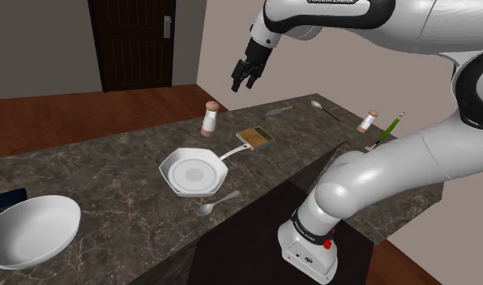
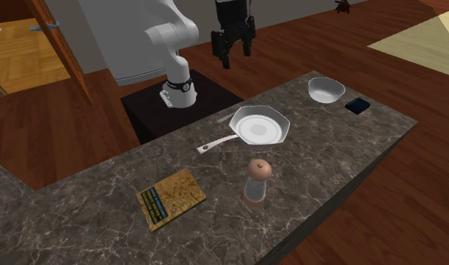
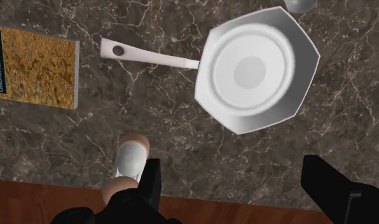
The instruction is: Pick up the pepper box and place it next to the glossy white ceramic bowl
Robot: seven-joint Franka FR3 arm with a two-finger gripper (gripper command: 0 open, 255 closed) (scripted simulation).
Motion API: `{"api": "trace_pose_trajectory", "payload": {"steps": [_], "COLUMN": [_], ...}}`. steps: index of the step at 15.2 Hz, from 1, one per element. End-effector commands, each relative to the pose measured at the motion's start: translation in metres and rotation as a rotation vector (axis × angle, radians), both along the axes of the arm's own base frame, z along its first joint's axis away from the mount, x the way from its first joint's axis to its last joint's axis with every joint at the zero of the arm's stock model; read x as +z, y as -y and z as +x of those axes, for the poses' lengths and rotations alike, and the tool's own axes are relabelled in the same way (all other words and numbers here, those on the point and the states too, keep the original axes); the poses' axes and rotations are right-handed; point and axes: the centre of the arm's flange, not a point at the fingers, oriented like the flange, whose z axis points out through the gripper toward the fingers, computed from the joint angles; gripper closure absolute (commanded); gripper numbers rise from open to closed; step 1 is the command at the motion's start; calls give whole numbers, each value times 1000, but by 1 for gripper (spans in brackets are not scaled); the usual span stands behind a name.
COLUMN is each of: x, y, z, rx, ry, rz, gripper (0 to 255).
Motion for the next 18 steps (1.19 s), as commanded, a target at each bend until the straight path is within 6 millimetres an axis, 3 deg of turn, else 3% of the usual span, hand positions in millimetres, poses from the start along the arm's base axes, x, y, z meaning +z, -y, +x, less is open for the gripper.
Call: {"api": "trace_pose_trajectory", "payload": {"steps": [1,18], "x": [-17,-151], "y": [10,93], "z": [18,179], "rx": [5,46], "ry": [-3,-38], "rz": [-6,-53], "gripper": [0,0]}}
